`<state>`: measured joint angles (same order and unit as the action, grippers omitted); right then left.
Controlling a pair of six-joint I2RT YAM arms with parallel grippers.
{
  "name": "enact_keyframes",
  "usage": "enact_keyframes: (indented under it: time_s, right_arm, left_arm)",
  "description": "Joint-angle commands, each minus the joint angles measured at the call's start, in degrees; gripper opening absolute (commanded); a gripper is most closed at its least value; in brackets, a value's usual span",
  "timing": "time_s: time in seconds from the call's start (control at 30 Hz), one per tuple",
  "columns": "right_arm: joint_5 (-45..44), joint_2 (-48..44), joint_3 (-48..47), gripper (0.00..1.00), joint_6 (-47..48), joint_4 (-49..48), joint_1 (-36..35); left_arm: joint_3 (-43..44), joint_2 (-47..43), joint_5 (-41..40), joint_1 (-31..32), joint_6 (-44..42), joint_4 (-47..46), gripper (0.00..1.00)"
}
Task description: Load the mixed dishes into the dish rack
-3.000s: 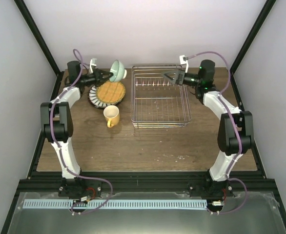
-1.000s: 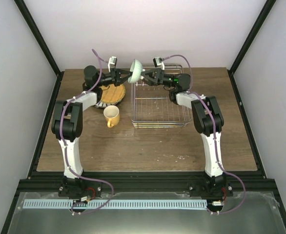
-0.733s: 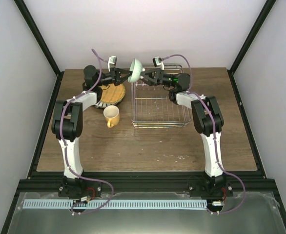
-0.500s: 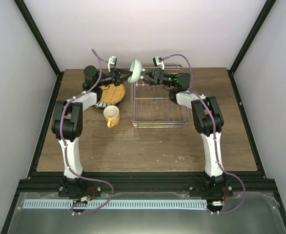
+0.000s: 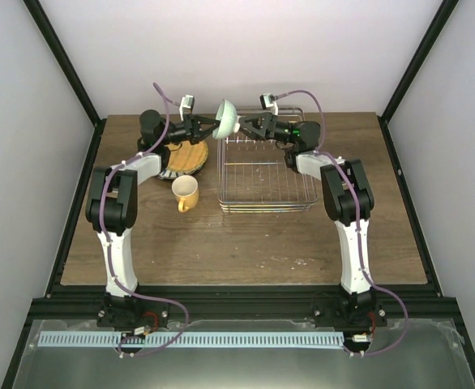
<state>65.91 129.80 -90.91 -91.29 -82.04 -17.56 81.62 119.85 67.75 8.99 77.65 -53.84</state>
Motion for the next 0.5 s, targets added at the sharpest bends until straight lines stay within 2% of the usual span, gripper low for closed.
enact_keyframes:
  time_s: [0.0, 0.47]
  right_arm:
    - [-0.93, -0.59, 0.59, 0.83, 0.04, -2.71, 0.09]
    - [-1.16, 1.56, -2.23, 0.80, -1.51, -3.71, -0.77]
  left_arm:
    - [1.00, -1.67, -0.01, 0.23, -0.63, -2.24, 0.00]
    - [0.97, -1.13, -0.84, 0.23, -0.54, -2.30, 0.00]
